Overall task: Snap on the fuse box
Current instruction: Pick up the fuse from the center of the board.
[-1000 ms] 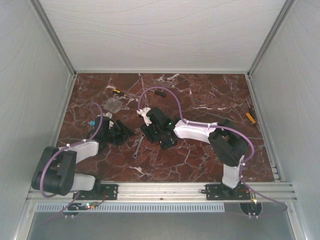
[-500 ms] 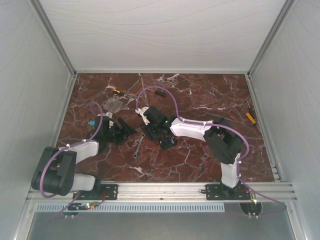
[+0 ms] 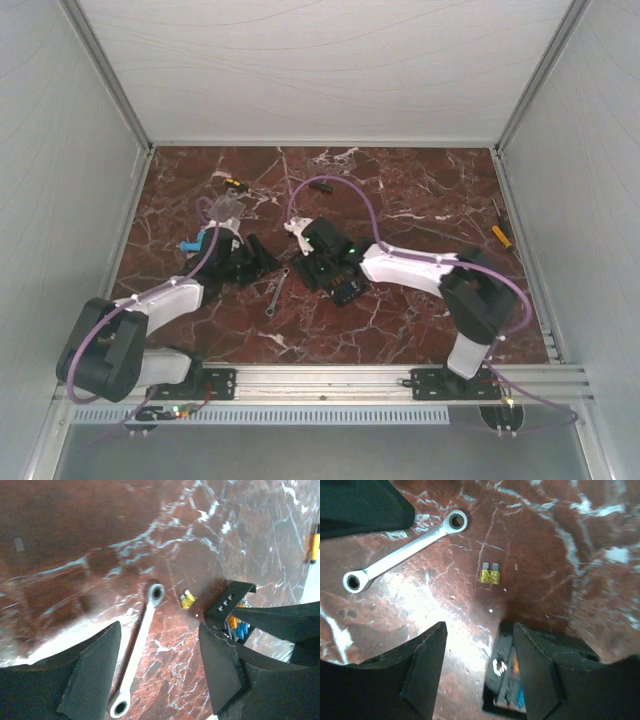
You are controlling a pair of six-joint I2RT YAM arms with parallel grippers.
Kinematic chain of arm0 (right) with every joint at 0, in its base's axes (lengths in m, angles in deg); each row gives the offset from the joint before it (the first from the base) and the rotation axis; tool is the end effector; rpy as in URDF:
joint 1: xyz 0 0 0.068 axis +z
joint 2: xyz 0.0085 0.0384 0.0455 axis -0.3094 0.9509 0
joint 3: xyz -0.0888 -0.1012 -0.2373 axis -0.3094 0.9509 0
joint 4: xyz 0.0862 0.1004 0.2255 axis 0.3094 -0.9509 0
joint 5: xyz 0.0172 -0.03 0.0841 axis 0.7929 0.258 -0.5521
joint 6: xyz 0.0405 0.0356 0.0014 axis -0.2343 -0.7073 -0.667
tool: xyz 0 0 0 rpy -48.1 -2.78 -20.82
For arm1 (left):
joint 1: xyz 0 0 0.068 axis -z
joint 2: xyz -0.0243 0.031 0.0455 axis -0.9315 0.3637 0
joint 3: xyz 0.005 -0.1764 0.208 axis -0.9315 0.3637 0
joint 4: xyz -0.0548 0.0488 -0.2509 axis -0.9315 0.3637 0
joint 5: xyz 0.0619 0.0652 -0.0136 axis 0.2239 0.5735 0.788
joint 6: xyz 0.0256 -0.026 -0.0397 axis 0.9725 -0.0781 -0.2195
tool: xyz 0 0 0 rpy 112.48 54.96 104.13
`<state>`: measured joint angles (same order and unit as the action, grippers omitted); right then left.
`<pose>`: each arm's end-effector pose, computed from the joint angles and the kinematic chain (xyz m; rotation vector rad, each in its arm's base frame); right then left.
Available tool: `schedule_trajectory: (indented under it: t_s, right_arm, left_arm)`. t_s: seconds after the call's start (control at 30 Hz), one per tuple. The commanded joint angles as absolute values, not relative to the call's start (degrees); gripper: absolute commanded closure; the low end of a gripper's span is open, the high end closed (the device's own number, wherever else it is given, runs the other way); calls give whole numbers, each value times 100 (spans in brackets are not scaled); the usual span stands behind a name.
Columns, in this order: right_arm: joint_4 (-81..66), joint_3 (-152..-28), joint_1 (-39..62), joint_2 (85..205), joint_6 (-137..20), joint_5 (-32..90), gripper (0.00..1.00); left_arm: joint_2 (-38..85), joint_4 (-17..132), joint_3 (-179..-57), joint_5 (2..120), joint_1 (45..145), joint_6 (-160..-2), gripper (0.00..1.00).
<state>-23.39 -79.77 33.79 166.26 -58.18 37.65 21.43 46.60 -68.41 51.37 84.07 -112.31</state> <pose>0.2312 0.2932 0.1845 -0.9739 2.3557 0.3965 0.2199 -0.0719 0.1482 -0.3885 2.3136 -0.8816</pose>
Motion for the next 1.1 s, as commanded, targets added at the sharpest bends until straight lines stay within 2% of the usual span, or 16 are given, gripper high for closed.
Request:
schedule_trajectory:
  t_s: [0.0, 0.23, 0.4, 0.6, 0.87, 1.07]
  right_arm:
    - [-2008, -7599, 3076, 15444, -6059, 3741, 45]
    - [-1650, -6302, 2060, 14184, -6778, 4100, 35]
    - [-1160, -5595, 1690, 13476, -7088, 4308, 27]
    - [-834, -5172, 1568, 13026, -7235, 4474, 15]
    - [-711, -5088, 1502, 13060, -7317, 4170, 12]
    - [-691, -5092, 1510, 13111, -7313, 4064, 11]
  left_arm:
    - [2042, 5054, -7525, 5776, 9010, -10753, 39]
    - [2681, 6033, -8447, 6554, 10060, -10295, 49]
    - [3371, 6707, -9102, 7551, 10728, -10462, 46]
    - [4135, 7045, -9695, 8271, 11070, -10647, 47]
    - [4881, 7401, -10265, 9246, 11451, -10694, 54]
    - [5250, 7608, -10502, 9651, 11677, -10643, 56]
